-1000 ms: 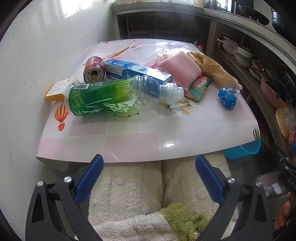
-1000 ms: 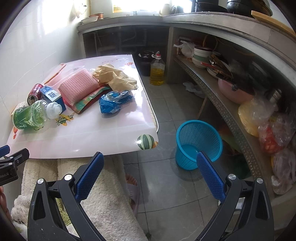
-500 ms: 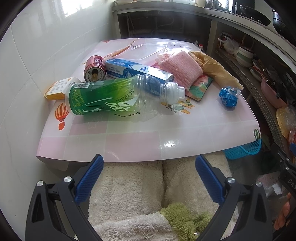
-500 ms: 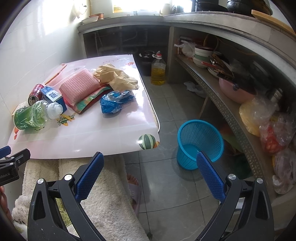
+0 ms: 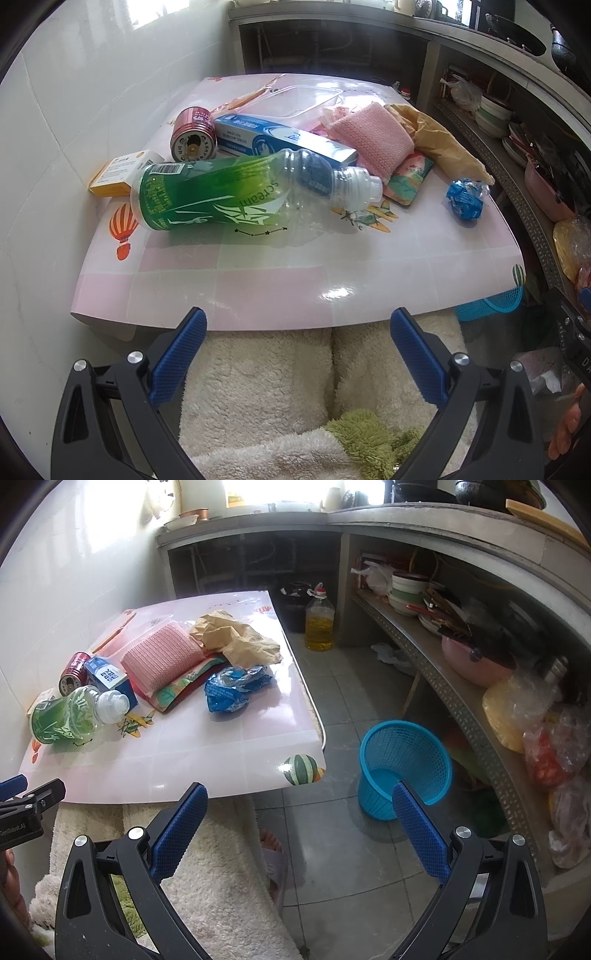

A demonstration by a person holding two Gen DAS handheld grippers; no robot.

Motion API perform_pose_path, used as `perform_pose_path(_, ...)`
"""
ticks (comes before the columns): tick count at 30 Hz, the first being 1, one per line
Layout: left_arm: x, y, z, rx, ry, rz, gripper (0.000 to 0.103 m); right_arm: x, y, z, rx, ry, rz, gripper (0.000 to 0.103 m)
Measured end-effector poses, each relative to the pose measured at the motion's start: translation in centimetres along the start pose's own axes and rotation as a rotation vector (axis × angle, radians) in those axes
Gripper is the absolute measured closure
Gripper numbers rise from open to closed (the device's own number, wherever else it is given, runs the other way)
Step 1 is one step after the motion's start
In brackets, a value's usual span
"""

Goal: Collect trash

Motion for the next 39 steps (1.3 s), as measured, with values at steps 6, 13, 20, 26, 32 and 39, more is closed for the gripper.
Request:
perform_pose_path(6,-1.5,-1.0,-3.5,0.076,0.002,0.009,0.006,-0.6,-1.3,-1.6,0.043,-0.051,0.022,0.008)
perform_pose_path(13,-3.2,-2.1,-8.7,0.152,-0.011,0.096,0.006,-2.3,-3.5,-5.6,0.155,-0.142,0.02,0.008)
perform_pose_path(20,-3.1,-2.3,-10.5,0.23,0.186,0.239,0.006,-4.5,-6.4,-6.9,0.163,-0.212,0.007,0.008)
perform_pose_path(26,-2.4,-3.7,-8.1,0.171,0.321,0.268,0.006,-8.6,-9.2,-4.3,-0.008,-0.222,-0.032,0.021)
perform_pose_path(32,-1.3,-4.8,-7.0,0.102,0.351,0.27,0.006,-12.2,-9.5,-2.5,-0.144,-0.259,-0.104,0.04)
perform_pose_path(39,-1.0,-7.5,-9.1,0.127,0.267,0.287,0.006,-13.6,-8.6,-1.9,-0.209,-0.309,-0.194,0.072)
Point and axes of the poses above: each gripper's, at about its wrist camera, not at the fingertips, and x roughly against the way its jaws point, z to its right, y to its underside, the point moved 2 cm from there along -x, roughly the way its jaws point, and after that the axes turned 14 degrees about -y, right-handed, at the moved point
